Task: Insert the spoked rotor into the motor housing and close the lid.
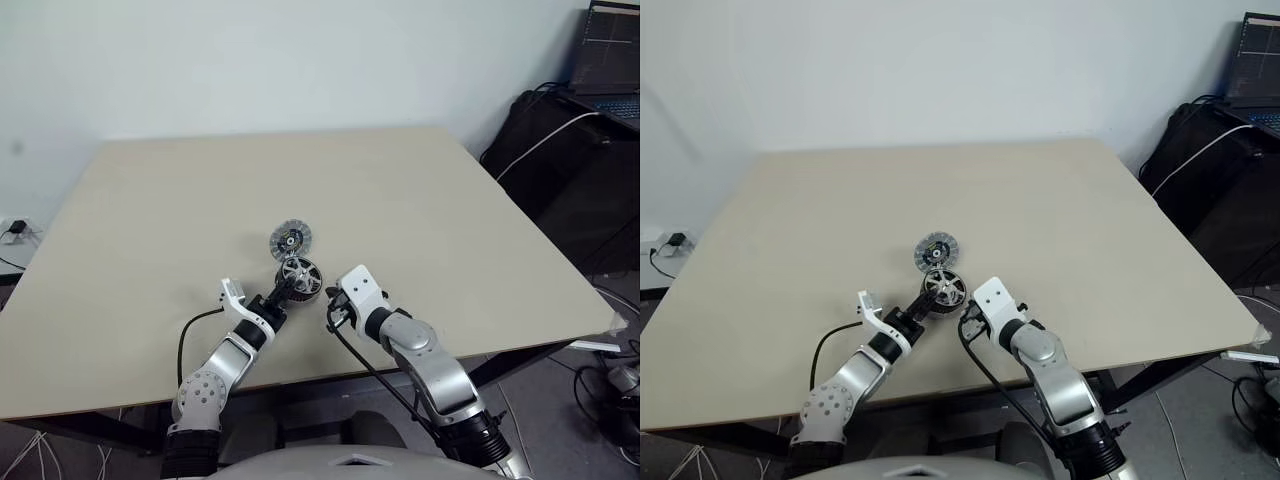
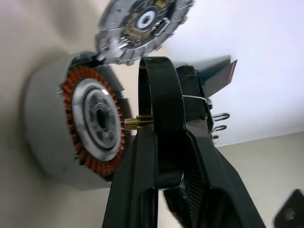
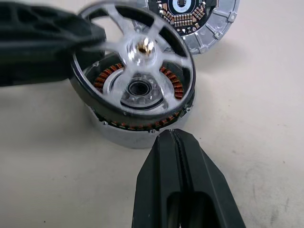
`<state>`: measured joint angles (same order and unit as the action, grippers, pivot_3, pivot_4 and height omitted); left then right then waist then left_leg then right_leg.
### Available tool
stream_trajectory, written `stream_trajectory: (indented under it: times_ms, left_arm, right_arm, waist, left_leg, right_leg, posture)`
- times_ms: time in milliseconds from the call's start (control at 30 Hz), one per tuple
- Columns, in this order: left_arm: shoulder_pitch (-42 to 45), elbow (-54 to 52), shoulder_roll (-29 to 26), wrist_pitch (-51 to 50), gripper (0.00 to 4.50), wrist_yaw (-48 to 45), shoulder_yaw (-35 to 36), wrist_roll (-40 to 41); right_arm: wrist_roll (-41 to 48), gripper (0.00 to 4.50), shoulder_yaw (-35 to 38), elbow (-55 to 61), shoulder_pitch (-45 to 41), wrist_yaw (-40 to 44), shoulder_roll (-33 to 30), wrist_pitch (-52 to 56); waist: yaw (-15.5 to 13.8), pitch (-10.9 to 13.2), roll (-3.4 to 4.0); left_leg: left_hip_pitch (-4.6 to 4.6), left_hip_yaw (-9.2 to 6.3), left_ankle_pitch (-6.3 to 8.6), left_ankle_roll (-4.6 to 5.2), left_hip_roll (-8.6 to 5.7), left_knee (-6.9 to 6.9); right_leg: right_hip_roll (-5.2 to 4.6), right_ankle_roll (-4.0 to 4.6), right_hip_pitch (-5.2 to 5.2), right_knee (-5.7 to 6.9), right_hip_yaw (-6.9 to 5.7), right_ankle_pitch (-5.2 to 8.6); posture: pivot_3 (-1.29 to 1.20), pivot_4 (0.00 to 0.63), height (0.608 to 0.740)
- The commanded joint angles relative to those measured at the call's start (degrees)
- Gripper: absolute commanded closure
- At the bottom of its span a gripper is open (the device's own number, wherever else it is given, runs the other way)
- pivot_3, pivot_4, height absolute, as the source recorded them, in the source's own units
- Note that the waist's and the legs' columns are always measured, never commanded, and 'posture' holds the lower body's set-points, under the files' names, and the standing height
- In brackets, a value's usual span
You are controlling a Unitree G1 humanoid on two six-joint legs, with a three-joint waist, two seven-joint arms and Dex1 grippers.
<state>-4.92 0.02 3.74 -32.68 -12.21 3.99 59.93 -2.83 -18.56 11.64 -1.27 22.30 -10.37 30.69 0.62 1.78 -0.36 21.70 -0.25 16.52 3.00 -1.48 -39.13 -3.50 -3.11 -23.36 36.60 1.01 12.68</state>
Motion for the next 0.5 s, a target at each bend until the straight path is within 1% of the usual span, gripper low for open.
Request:
stream_trajectory:
  times_ms: [33, 400, 467, 500]
  left_arm:
    - [2.2, 0.3, 4.7, 1.5, 4.06, -0.6, 0.1, -0.4]
    - [3.1, 2.4, 4.7, 0.8, 4.06, 0.0, 0.4, -0.7]
    - [3.0, 2.1, 4.7, 0.7, 3.34, 0.1, 0.5, -0.6]
    - [2.9, 2.0, 4.6, 0.7, 3.15, 0.1, 0.5, -0.6]
  right_arm:
    - [0.7, 4.50, 0.8, 2.5, -0.5, -0.4, 0.1, 0.0]
    - [0.6, 4.50, 0.7, 2.5, -0.3, -0.5, 0.0, 0.0]
    - [0.7, 4.50, 0.7, 2.5, -0.3, -0.5, 0.0, 0.0]
    - [0.7, 4.50, 0.7, 2.5, -0.3, -0.5, 0.0, 0.0]
  waist:
    - [0.0, 0.0, 0.00]
    - [0.0, 0.0, 0.00]
    - [0.0, 0.0, 0.00]
    - [0.0, 0.0, 0.00]
  left_leg:
    - [0.00, 0.00, 0.00, 0.00, 0.00, 0.00]
    - [0.00, 0.00, 0.00, 0.00, 0.00, 0.00]
    - [0.00, 0.00, 0.00, 0.00, 0.00, -0.01]
    - [0.00, 0.00, 0.00, 0.00, 0.00, -0.01]
  right_leg:
    - [0.00, 0.00, 0.00, 0.00, 0.00, 0.00]
    - [0.00, -0.01, 0.00, 0.00, 0.01, -0.01]
    - [0.00, -0.01, 0.00, 0.00, 0.01, -0.01]
    - [0.00, -0.01, 0.00, 0.00, 0.01, -0.01]
  posture:
    - [0.00, 0.000, 0.740]
    - [0.00, 0.000, 0.740]
    - [0.00, 0.000, 0.740]
    - [0.00, 0.000, 0.740]
